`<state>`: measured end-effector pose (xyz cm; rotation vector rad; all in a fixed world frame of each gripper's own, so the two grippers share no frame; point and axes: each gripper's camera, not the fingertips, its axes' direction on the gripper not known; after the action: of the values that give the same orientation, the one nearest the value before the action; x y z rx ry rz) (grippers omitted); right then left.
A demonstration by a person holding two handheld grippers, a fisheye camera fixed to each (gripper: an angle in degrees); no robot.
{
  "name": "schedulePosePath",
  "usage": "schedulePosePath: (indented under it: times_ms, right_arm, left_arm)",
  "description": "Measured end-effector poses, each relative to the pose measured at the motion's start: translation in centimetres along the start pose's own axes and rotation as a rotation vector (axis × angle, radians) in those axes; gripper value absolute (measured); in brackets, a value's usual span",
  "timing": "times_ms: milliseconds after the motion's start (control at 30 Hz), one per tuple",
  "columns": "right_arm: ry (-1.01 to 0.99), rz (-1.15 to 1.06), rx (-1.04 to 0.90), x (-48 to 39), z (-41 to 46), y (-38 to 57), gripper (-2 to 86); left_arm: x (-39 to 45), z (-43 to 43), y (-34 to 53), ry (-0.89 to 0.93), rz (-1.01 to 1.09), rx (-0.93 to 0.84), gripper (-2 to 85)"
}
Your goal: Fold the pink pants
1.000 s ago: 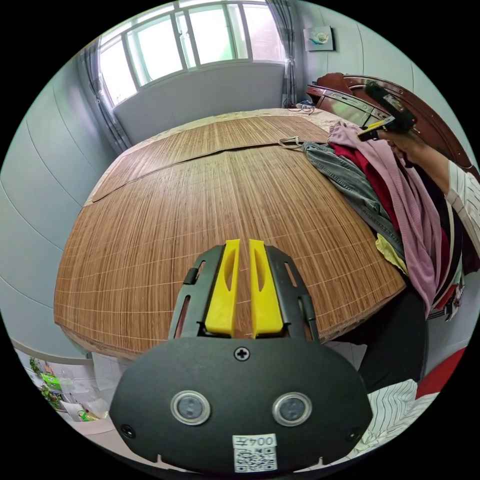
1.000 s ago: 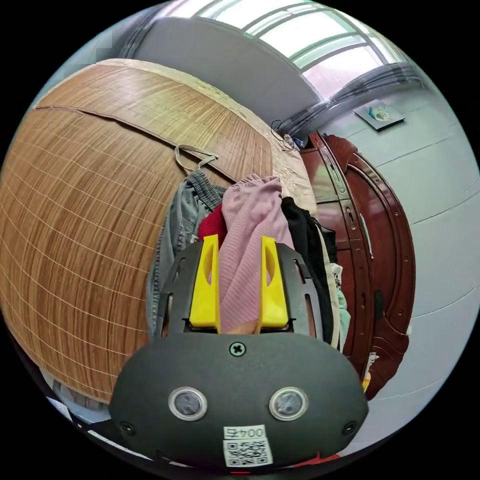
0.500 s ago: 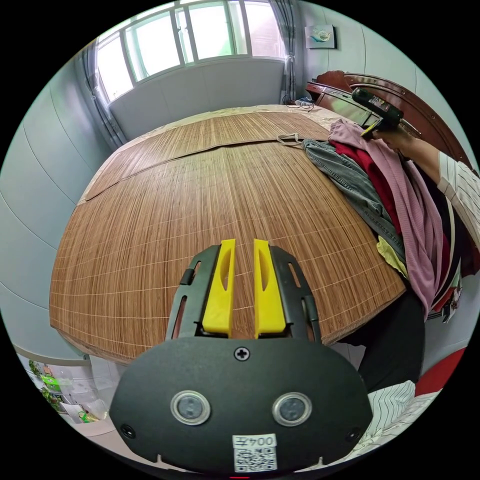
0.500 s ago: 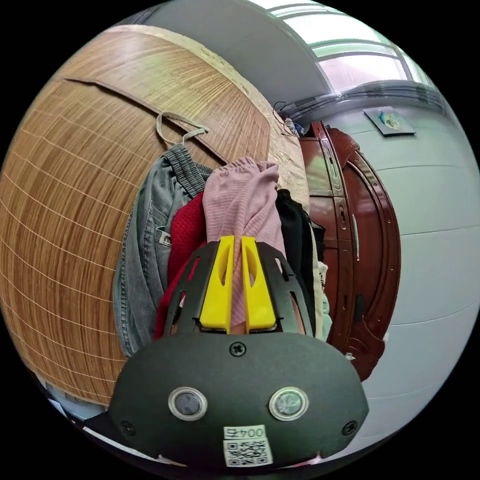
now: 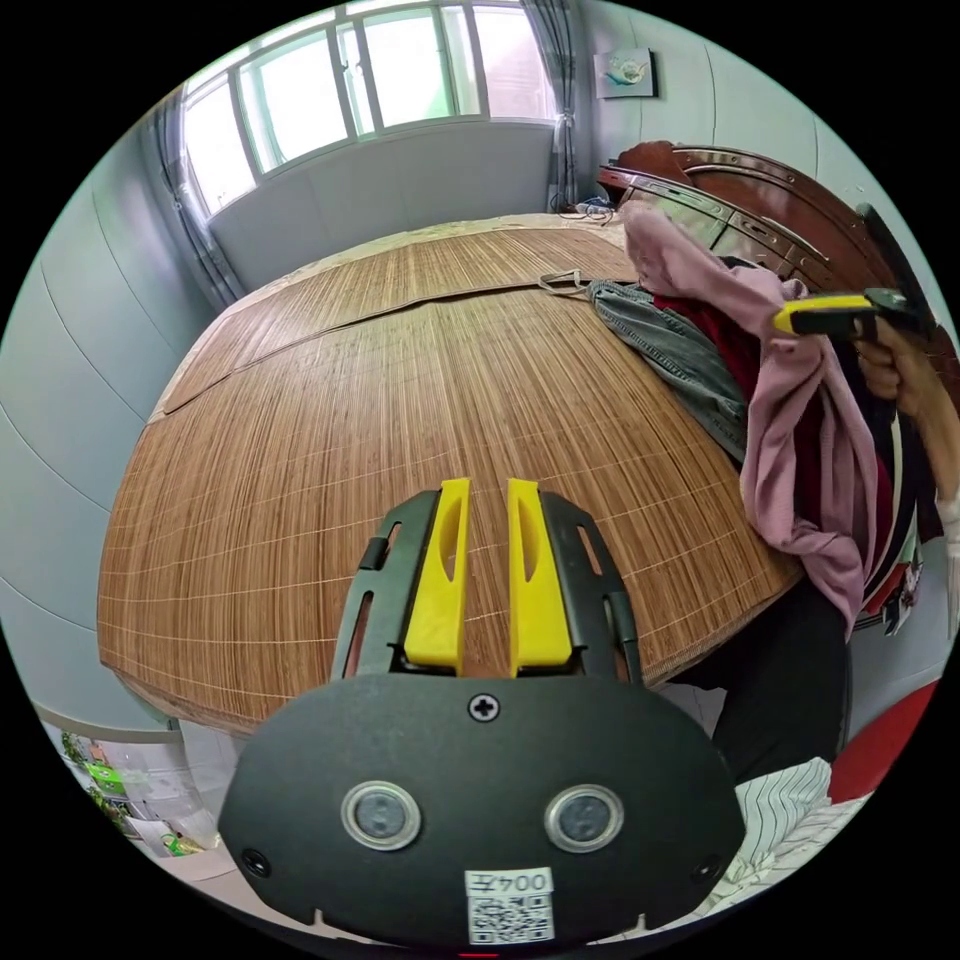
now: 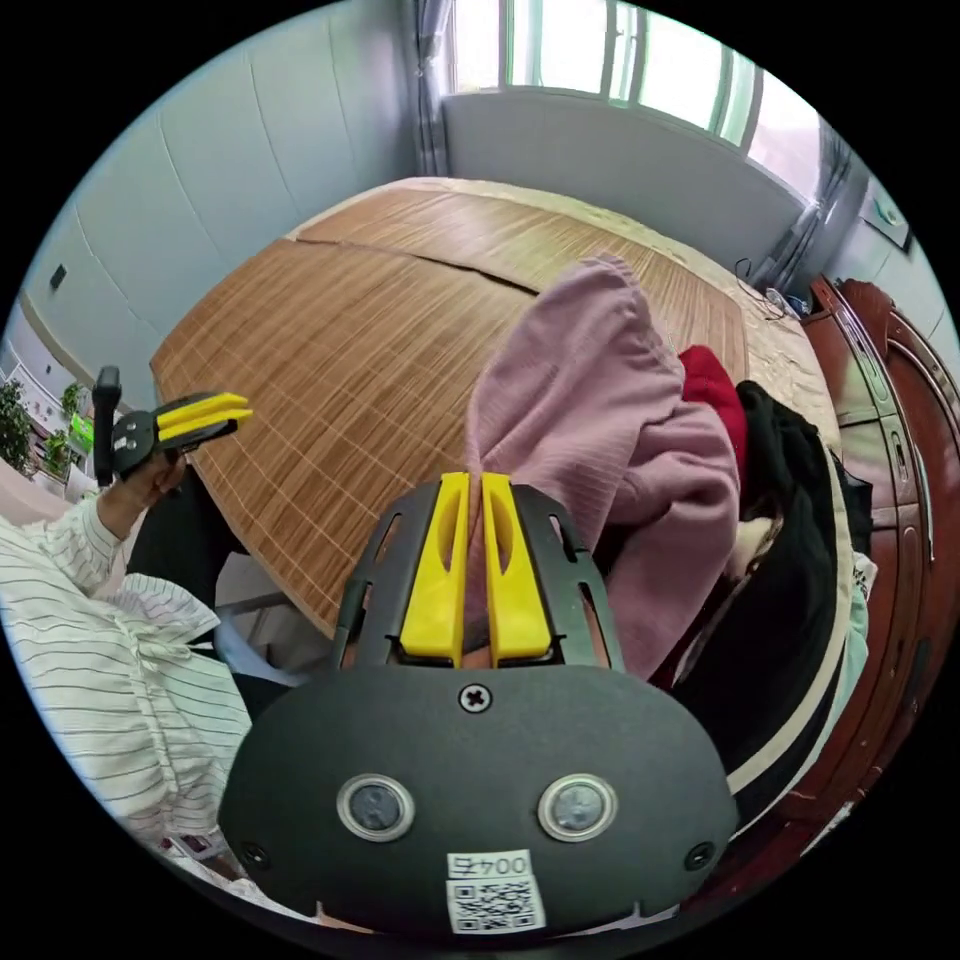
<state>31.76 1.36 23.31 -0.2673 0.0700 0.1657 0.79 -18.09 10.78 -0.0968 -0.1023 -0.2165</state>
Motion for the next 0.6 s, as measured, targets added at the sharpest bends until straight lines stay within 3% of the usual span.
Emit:
schedulePosePath:
  times_ms: [133, 233, 333, 600]
  right_arm:
    - [0.033, 0.044, -0.029, -1.2, 3.7, 3.2, 7.0]
    - [-0.048, 0.05, 0.078, -2.0, 1.7, 3.2, 11.2]
    - [0.012, -0.003, 0.143, -2.8, 0.8, 0.4, 13.8]
    - [0.163, -0.058, -0.119, -2.4, 14.1, -10.4, 16.5]
  left_arm:
    - [1.0, 1.1, -0.2, 0.011, 0.025, -0.002, 5.2]
    - [0.8, 2.2, -0.2, 0.013, 0.019, -0.007, 5.1]
    - [0.2, 3.8, -0.3, 0.025, -0.001, -0.023, 5.1]
    - [-0.5, 7.9, -1.0, 0.034, -0.01, -0.061, 5.9]
